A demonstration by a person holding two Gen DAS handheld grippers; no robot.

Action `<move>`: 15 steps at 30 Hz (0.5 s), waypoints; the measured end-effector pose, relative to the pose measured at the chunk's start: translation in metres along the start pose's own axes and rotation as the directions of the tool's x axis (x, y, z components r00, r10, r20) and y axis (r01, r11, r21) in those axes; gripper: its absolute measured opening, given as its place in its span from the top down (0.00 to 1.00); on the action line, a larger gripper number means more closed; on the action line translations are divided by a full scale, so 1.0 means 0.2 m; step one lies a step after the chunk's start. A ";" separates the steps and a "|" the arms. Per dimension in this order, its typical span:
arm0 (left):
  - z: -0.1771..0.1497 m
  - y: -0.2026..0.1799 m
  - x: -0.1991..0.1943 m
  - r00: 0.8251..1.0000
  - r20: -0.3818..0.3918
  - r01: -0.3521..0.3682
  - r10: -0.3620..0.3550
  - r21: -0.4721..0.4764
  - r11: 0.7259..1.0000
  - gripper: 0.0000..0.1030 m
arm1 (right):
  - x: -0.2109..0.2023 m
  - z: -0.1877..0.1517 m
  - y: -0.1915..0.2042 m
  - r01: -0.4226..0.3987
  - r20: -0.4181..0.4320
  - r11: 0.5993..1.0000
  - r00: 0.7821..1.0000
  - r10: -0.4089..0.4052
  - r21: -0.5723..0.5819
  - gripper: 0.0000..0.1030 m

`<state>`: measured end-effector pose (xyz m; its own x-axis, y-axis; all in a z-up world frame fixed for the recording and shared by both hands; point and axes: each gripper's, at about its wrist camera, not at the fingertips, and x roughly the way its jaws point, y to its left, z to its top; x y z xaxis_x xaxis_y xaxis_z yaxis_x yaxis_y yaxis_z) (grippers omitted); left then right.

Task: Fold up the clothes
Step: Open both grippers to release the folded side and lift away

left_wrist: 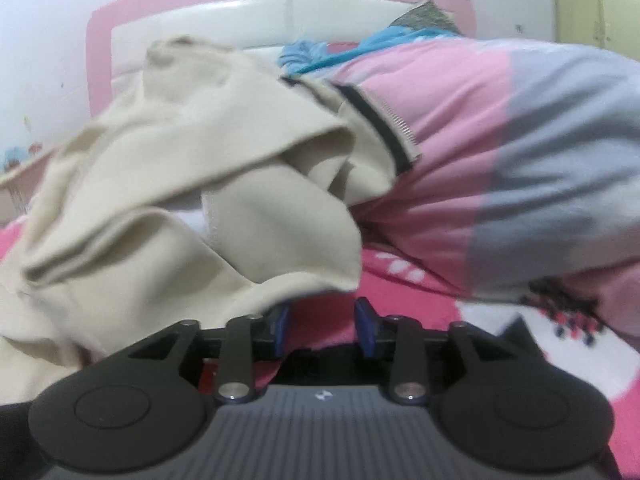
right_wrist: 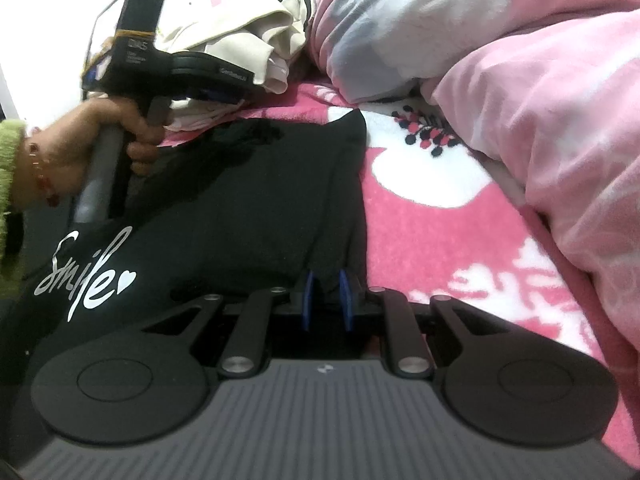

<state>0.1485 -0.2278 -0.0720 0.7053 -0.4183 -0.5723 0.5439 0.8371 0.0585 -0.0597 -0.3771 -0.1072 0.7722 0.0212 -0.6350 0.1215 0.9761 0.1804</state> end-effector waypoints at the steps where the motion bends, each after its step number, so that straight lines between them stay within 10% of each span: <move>1: -0.02 0.03 -0.07 1.000 0.003 -0.005 0.005 0.009 1.000 0.59 | 0.00 0.00 0.00 0.001 0.000 1.000 1.000 -0.001 -0.001 0.87; 8: -0.23 0.46 -0.70 0.973 -0.066 -0.229 0.220 -0.194 0.954 0.46 | 0.00 0.01 0.03 0.028 0.005 0.999 1.000 -0.028 -0.037 0.87; 15: -0.78 1.05 -1.09 0.867 -0.309 -0.486 0.391 -0.697 0.527 0.48 | -0.15 0.08 0.20 0.137 0.116 0.970 0.987 -0.116 -0.200 0.78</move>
<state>0.0371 0.0946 -0.0630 0.6837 0.0730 -0.7261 -0.3728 0.8903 -0.2615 -0.0675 -0.3427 -0.0698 0.8199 -0.1169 -0.5604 0.0990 0.9931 -0.0622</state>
